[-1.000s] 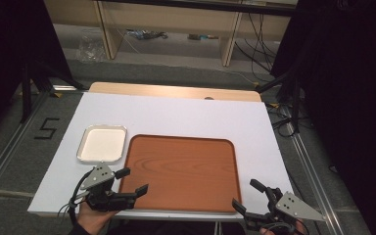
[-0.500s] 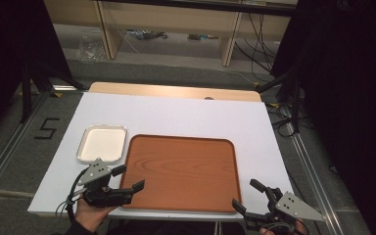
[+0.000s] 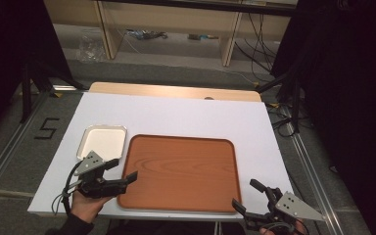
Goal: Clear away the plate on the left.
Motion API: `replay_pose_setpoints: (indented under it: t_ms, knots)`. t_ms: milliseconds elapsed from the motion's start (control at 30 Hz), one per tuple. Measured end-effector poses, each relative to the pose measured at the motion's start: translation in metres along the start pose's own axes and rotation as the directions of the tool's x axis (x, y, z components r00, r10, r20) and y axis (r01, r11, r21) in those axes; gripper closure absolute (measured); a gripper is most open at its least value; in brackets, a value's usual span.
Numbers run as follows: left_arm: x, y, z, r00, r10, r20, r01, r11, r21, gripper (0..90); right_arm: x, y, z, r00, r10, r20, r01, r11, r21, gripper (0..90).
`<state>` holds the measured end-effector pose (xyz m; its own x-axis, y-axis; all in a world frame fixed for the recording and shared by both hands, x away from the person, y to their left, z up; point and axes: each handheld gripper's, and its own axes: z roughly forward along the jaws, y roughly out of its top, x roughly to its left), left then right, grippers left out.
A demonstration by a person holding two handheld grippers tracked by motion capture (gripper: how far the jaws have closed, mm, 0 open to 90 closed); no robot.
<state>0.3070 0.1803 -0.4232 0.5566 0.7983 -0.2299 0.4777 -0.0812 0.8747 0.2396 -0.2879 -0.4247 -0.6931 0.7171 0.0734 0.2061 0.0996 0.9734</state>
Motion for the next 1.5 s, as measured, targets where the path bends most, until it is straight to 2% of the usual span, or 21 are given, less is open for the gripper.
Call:
replay_pose_setpoints:
  t_ms: [367,433,500,633,800,1033,1233,1267,1300,1433,1500]
  knots:
    - [0.025,0.005,0.013,0.9971,-0.023,-0.073,0.024,0.9996,0.013,16.8,0.000,0.000,0.000,1.0000,-0.003,0.003,0.003,1.000,0.004,15.8]
    - [0.029,0.005,0.015,0.9962,-0.034,-0.080,0.036,0.9992,0.020,16.8,0.000,0.000,0.001,1.0000,-0.004,0.005,0.004,1.000,-0.014,15.7]
    - [0.032,0.005,0.017,0.9956,-0.038,-0.085,0.041,0.9987,0.030,16.7,0.000,0.000,0.000,0.9999,-0.006,0.012,0.006,1.000,-0.009,15.8]
    - [0.043,0.008,0.020,0.9923,-0.046,-0.115,0.050,0.9983,0.031,16.7,0.000,0.000,0.000,0.9999,-0.004,0.011,0.004,1.000,-0.008,15.8]
    - [0.060,0.009,0.023,0.9843,-0.075,-0.160,0.081,0.9961,0.035,16.6,0.000,0.000,0.000,0.9999,-0.007,0.010,0.007,1.000,-0.004,15.8]
    - [0.085,0.012,0.023,0.9643,-0.108,-0.241,0.120,0.9923,0.032,17.4,0.000,0.000,0.000,0.9999,-0.006,0.012,0.006,1.000,-0.006,15.8]
    - [0.104,0.012,0.026,0.9420,-0.127,-0.311,0.148,0.9880,0.045,17.5,0.000,0.000,0.001,0.9999,-0.004,0.012,0.004,1.000,-0.005,15.8]
    - [0.104,0.012,0.026,0.9420,-0.127,-0.311,0.148,0.9880,0.045,17.6,0.000,0.000,0.001,0.9999,-0.004,0.012,0.004,1.000,-0.004,15.8]
    - [0.111,0.012,0.028,0.9360,-0.132,-0.326,0.158,0.9861,0.054,17.8,0.000,0.000,0.001,0.9999,-0.004,0.012,0.004,1.000,-0.004,15.8]
    - [0.126,0.012,0.030,0.9196,-0.154,-0.361,0.188,0.9804,0.060,18.5,0.000,0.000,0.001,0.9999,-0.004,0.012,0.004,1.000,-0.004,15.8]
    - [0.136,0.013,0.031,0.9055,-0.171,-0.389,0.211,0.9754,0.064,19.2,0.000,0.000,0.001,0.9999,-0.007,0.012,0.007,1.000,-0.005,15.8]
